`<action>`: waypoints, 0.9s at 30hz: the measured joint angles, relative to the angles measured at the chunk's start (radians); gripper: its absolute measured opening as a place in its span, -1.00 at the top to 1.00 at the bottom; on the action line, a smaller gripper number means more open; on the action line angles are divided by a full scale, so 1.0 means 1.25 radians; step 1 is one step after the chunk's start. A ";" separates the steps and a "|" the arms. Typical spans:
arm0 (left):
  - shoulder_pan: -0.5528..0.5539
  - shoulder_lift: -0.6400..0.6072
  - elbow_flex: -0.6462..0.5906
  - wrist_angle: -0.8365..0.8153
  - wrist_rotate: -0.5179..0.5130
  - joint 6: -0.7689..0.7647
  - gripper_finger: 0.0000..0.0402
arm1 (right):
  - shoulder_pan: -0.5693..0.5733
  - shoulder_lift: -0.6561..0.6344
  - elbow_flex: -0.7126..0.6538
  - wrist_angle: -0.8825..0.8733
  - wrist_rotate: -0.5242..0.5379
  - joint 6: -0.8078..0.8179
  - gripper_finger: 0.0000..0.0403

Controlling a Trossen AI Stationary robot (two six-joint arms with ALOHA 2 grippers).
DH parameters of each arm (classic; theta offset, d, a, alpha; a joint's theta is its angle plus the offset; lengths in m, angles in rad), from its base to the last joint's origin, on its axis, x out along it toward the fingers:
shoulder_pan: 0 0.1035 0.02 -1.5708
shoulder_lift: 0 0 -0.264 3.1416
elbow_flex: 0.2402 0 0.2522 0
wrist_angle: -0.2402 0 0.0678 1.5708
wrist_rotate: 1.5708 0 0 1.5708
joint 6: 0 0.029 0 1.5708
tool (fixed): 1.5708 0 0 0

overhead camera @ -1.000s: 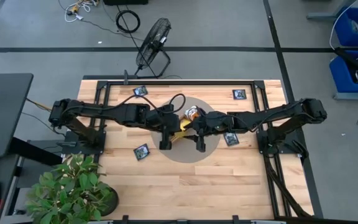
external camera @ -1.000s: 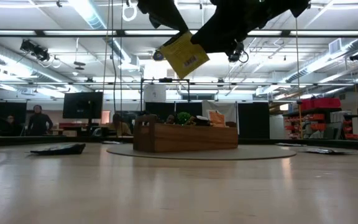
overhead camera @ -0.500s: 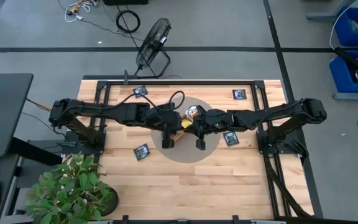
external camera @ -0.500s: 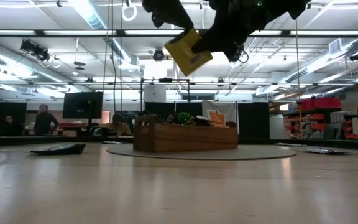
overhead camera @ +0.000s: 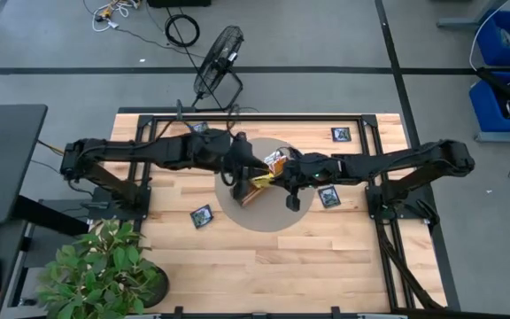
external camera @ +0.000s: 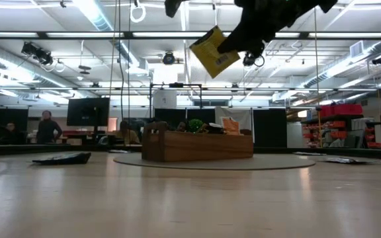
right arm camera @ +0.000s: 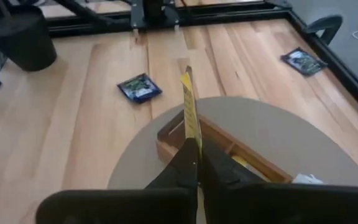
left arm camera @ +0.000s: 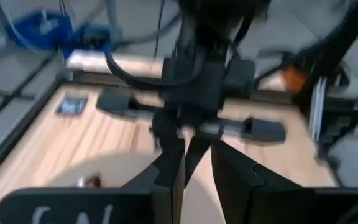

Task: Pick & Place Tea
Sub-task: Put the yellow tea bag into the middle section of the wooden organizer

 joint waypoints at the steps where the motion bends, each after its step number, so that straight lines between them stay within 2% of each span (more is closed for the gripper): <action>1: 0.000 -0.012 -0.021 0.022 -0.001 -0.018 0.56 | 0.000 -0.014 -0.005 -0.001 0.002 0.002 0.99; 7: 0.000 -0.080 -0.165 0.172 -0.012 -0.106 0.49 | 0.002 -0.089 -0.037 -0.018 0.017 0.037 1.00; 12: 0.000 -0.113 -0.267 0.291 -0.068 -0.148 0.45 | 0.003 -0.107 -0.039 -0.025 0.010 0.044 1.00; 14: 0.000 -0.134 -0.298 0.266 -0.074 -0.148 0.42 | 0.004 -0.108 -0.038 -0.014 0.002 0.051 1.00; 27: -0.015 -0.132 -0.329 0.303 -0.079 -0.162 0.10 | 0.008 -0.109 -0.038 0.062 0.001 0.049 1.00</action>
